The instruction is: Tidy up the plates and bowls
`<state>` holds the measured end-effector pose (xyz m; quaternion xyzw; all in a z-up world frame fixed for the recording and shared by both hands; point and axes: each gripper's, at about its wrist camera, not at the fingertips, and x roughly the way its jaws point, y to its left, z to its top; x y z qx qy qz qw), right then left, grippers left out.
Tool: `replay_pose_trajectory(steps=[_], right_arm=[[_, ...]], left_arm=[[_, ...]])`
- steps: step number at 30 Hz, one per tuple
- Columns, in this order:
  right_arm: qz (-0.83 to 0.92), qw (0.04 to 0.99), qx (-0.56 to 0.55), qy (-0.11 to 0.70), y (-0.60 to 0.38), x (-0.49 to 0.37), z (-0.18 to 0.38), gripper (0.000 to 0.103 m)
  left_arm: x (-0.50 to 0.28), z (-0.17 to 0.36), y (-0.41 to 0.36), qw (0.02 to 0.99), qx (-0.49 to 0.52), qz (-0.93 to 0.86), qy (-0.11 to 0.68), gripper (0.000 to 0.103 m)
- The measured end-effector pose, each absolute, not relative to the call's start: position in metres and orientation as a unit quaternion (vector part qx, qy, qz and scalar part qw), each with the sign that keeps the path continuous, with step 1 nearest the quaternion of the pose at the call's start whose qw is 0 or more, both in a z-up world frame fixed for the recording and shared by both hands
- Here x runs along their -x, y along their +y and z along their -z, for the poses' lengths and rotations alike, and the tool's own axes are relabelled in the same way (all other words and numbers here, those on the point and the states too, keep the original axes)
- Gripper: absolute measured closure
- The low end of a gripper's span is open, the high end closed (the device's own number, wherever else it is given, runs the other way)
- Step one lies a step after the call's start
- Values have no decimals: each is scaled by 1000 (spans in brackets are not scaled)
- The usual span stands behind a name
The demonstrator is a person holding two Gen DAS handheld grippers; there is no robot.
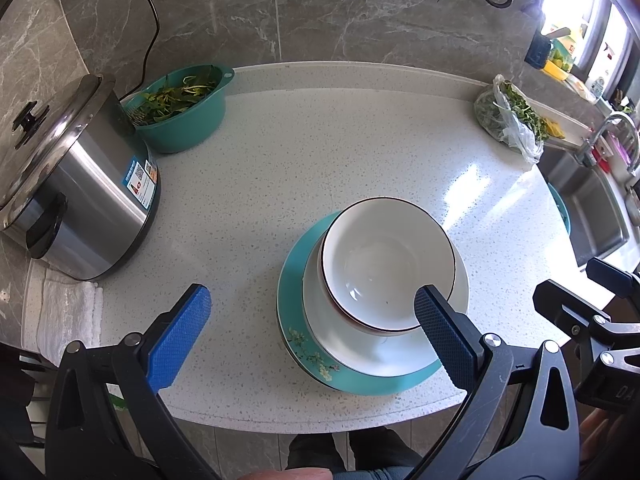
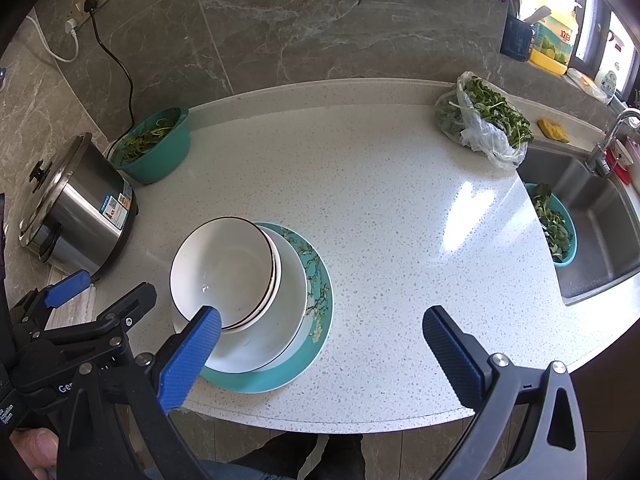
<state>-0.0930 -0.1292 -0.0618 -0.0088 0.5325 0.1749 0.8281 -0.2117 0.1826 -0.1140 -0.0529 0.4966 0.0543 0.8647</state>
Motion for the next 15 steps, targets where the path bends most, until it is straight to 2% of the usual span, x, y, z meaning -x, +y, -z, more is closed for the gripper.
replay_pose_trajectory(steps=[15], right_arm=[[-176, 827, 10, 534, -130, 90, 62, 0]], left_arm=[[210, 115, 182, 864, 53, -54, 498, 0]])
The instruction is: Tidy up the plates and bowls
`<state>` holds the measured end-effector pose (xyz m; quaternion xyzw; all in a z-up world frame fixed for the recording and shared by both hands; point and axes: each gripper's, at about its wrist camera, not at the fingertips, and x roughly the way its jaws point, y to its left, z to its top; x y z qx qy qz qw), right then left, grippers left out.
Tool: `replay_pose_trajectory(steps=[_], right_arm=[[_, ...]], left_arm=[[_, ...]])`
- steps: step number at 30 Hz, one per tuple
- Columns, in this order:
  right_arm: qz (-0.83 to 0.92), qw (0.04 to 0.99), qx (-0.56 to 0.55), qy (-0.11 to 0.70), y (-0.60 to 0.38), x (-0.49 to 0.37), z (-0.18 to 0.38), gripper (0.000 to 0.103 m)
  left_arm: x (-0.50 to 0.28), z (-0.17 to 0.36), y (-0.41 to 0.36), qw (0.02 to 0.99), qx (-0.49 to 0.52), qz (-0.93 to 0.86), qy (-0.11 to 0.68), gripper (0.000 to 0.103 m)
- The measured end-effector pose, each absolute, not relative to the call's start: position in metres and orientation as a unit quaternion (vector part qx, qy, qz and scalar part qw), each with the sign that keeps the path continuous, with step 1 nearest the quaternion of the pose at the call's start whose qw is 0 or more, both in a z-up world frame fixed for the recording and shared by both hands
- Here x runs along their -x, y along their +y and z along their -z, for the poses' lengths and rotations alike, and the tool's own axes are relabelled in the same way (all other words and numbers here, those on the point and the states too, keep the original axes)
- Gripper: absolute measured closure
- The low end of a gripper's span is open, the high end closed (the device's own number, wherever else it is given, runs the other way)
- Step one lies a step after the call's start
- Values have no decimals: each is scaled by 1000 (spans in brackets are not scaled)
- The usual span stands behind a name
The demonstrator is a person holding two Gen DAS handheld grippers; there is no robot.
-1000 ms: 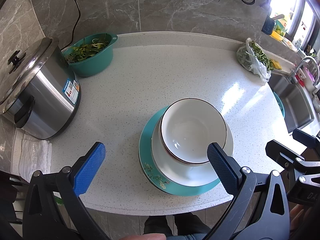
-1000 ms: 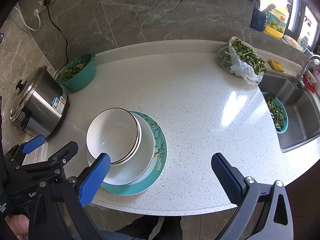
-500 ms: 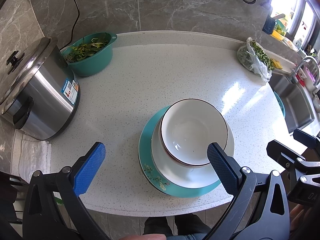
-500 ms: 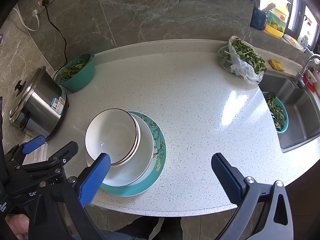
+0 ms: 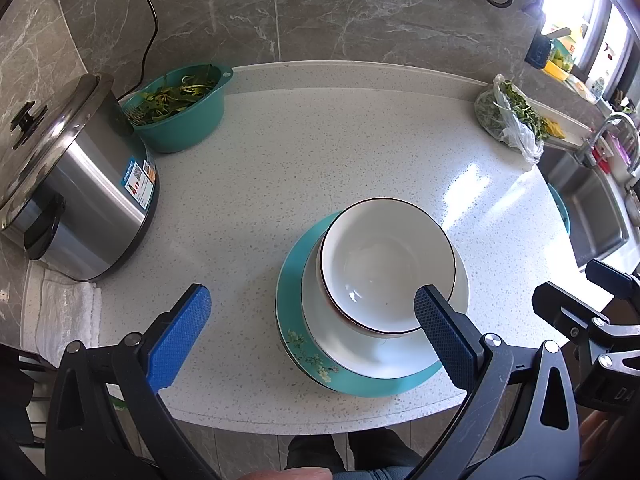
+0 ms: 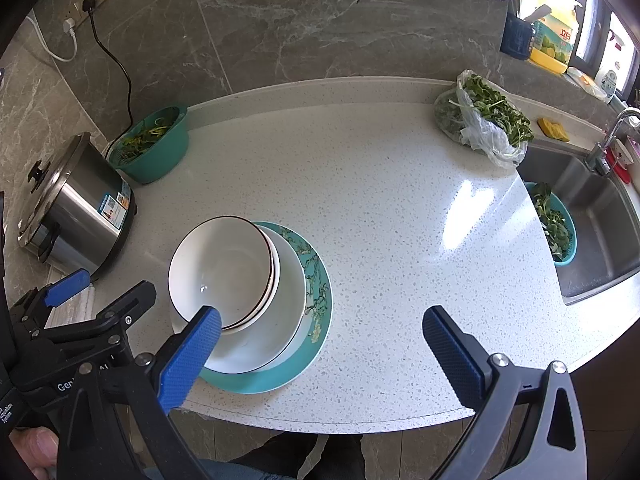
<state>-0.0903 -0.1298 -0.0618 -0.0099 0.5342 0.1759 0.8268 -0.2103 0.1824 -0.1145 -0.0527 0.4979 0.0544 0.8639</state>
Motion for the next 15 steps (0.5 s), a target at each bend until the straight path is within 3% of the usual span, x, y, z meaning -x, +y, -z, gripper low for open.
replay_pose_trajectory(steps=[15], right_arm=[[-176, 826, 10, 535, -129, 90, 62, 0]], left_arm=[[208, 114, 184, 866, 52, -58, 494, 0]])
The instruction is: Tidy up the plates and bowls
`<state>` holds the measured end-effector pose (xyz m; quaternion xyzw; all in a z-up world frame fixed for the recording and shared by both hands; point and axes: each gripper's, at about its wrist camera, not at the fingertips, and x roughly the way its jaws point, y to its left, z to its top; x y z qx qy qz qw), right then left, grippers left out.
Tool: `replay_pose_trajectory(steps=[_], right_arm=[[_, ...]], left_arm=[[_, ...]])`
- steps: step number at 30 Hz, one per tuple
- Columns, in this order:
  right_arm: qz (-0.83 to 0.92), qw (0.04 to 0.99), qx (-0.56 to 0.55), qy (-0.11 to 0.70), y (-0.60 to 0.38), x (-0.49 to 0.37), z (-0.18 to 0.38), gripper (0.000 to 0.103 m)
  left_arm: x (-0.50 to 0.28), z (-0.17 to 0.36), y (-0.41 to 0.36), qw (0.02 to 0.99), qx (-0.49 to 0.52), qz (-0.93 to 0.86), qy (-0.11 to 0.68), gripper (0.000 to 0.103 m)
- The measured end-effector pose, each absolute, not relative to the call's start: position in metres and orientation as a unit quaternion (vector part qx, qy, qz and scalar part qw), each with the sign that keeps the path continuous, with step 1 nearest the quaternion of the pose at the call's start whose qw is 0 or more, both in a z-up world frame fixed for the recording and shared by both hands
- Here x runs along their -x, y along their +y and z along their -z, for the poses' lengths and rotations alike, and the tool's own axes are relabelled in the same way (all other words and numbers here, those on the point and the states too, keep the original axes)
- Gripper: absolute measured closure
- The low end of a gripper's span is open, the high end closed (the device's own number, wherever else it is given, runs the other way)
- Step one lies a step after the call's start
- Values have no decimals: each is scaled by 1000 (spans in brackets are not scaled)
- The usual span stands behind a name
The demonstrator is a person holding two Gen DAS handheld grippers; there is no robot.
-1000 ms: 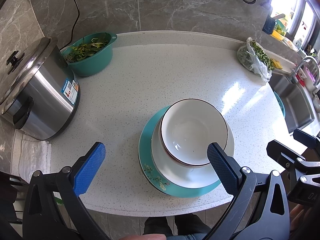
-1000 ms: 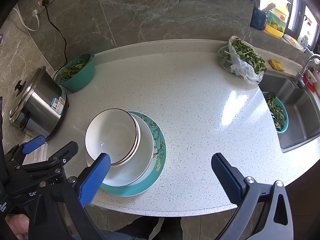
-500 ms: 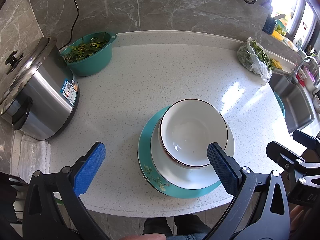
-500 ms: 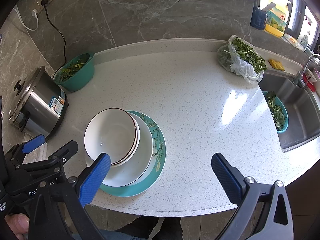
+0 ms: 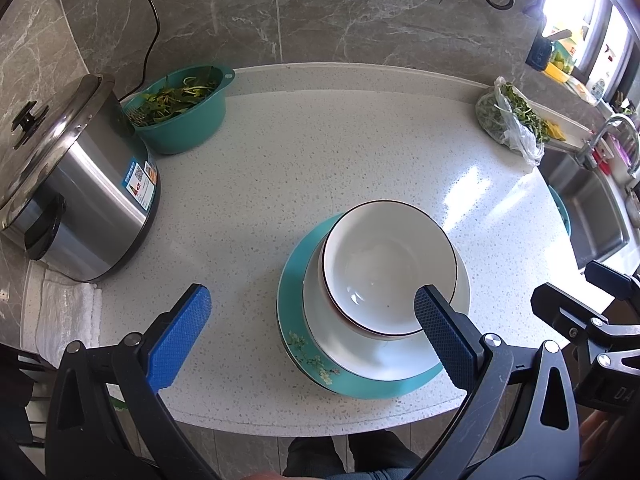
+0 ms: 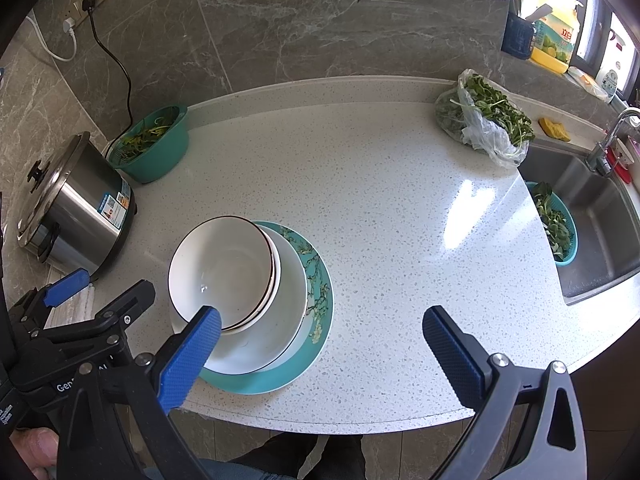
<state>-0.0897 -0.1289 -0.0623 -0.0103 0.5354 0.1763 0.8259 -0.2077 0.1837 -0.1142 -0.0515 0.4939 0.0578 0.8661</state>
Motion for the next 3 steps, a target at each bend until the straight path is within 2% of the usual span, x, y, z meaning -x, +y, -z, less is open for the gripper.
replay_pose_trajectory(steps=[3], right_arm=[[-177, 825, 10, 536, -129, 89, 65, 0]], left_arm=[[208, 115, 184, 866, 54, -58, 493, 0]])
